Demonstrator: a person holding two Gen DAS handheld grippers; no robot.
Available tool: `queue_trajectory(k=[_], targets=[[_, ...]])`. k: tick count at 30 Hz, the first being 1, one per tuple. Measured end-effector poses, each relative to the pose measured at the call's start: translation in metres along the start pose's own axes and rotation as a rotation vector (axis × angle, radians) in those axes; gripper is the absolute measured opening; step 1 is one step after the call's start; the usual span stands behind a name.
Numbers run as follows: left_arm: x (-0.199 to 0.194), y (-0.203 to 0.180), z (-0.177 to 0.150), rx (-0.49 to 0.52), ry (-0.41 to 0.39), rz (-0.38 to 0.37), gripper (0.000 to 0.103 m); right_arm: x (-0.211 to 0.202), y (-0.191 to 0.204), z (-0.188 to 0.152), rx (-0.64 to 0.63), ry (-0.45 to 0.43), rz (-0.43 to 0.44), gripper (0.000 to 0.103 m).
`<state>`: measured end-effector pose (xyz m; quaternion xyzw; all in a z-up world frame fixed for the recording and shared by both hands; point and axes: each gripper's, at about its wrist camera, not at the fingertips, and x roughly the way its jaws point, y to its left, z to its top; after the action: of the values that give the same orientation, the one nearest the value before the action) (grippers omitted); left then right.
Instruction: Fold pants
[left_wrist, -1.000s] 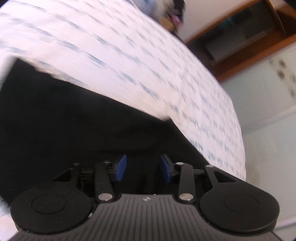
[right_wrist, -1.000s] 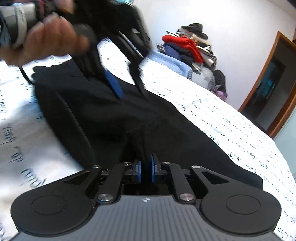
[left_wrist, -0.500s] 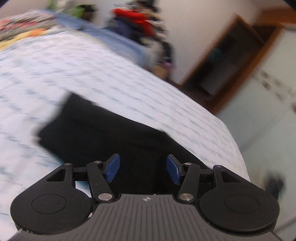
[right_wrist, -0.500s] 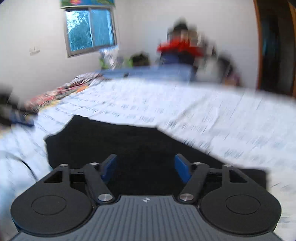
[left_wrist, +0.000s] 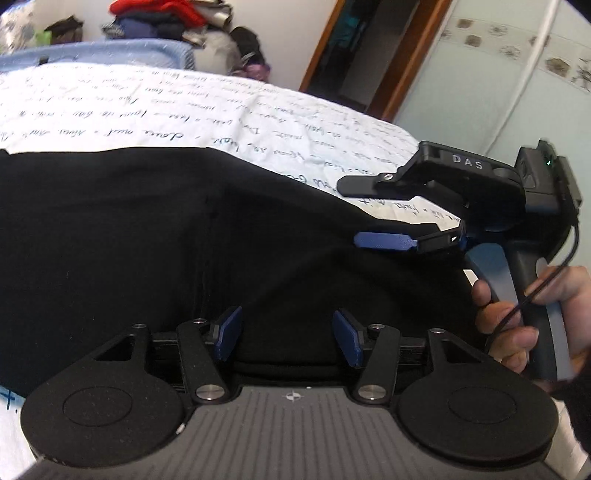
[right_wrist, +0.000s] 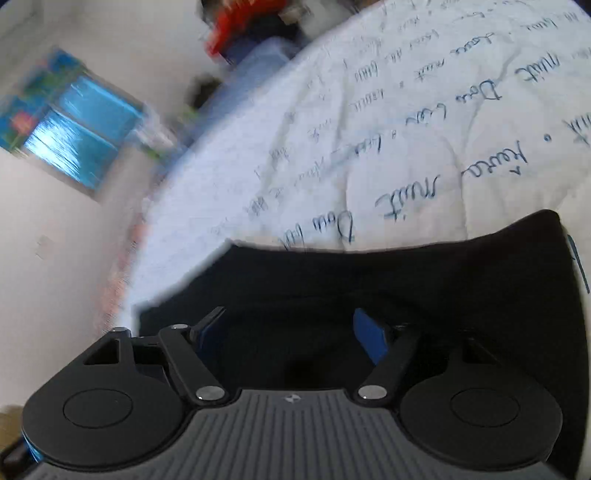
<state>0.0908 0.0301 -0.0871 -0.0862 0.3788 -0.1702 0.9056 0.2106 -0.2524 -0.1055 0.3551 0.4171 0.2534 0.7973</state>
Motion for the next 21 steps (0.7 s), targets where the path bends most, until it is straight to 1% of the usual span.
queue_trajectory(k=[1, 2, 4, 5, 6, 7, 8, 9, 10, 11, 13, 14, 16, 17, 18, 19, 20, 21], targets=[[-0.001, 0.0, -0.002, 0.018, -0.004, 0.002, 0.059, -0.002, -0.005, -0.001, 0.026, 0.0, 0.023, 0.073], [-0.003, -0.001, -0.003, 0.024, -0.003, 0.007, 0.059, -0.004, -0.002, 0.001, 0.024, 0.012, 0.013, 0.074], [-0.014, 0.0, 0.0, -0.011, 0.001, 0.011, 0.059, -0.006, 0.016, 0.007, 0.002, 0.013, -0.032, 0.077], [-0.022, 0.002, 0.001, -0.025, -0.014, 0.0, 0.06, -0.005, 0.026, 0.011, -0.016, 0.004, -0.021, 0.077], [-0.03, 0.002, 0.003, -0.024, -0.04, -0.003, 0.062, -0.003, 0.037, 0.015, -0.029, 0.007, 0.03, 0.078], [-0.037, 0.004, 0.003, -0.011, -0.068, 0.013, 0.065, 0.002, 0.047, 0.02, -0.028, 0.023, 0.096, 0.081], [-0.04, 0.005, 0.003, 0.002, -0.087, 0.042, 0.073, 0.011, 0.057, 0.025, -0.019, 0.047, 0.16, 0.085], [-0.042, 0.008, 0.004, 0.011, -0.096, 0.072, 0.077, 0.023, 0.066, 0.029, -0.007, 0.076, 0.209, 0.086], [-0.041, 0.012, 0.004, 0.008, -0.096, 0.1, 0.077, 0.038, 0.076, 0.033, -0.003, 0.111, 0.245, 0.086], [-0.038, 0.018, 0.003, -0.006, -0.079, 0.121, 0.077, 0.056, 0.086, 0.037, -0.009, 0.143, 0.262, 0.086], [-0.03, 0.029, 0.0, -0.042, -0.024, 0.145, 0.075, 0.094, 0.101, 0.041, -0.01, 0.208, 0.253, 0.086], [-0.028, 0.032, -0.004, -0.045, -0.02, 0.146, 0.075, 0.114, 0.107, 0.041, -0.002, 0.247, 0.253, 0.086], [-0.028, 0.033, -0.011, -0.008, -0.028, 0.164, 0.077, 0.15, 0.115, 0.04, 0.005, 0.308, 0.243, 0.086], [-0.025, 0.031, -0.014, 0.014, -0.019, 0.176, 0.077, 0.166, 0.118, 0.038, 0.005, 0.341, 0.225, 0.086], [-0.024, 0.029, -0.017, 0.029, -0.013, 0.191, 0.077, 0.181, 0.119, 0.035, -0.01, 0.367, 0.181, 0.084], [-0.023, 0.027, -0.021, 0.04, -0.017, 0.205, 0.078, 0.193, 0.115, 0.032, -0.035, 0.372, 0.119, 0.084], [-0.023, 0.026, -0.024, 0.052, -0.024, 0.215, 0.078, 0.196, 0.112, 0.031, -0.042, 0.338, 0.149, 0.081], [-0.022, 0.025, -0.025, 0.059, -0.03, 0.221, 0.078, 0.198, 0.107, 0.033, -0.019, 0.325, 0.151, 0.078]])
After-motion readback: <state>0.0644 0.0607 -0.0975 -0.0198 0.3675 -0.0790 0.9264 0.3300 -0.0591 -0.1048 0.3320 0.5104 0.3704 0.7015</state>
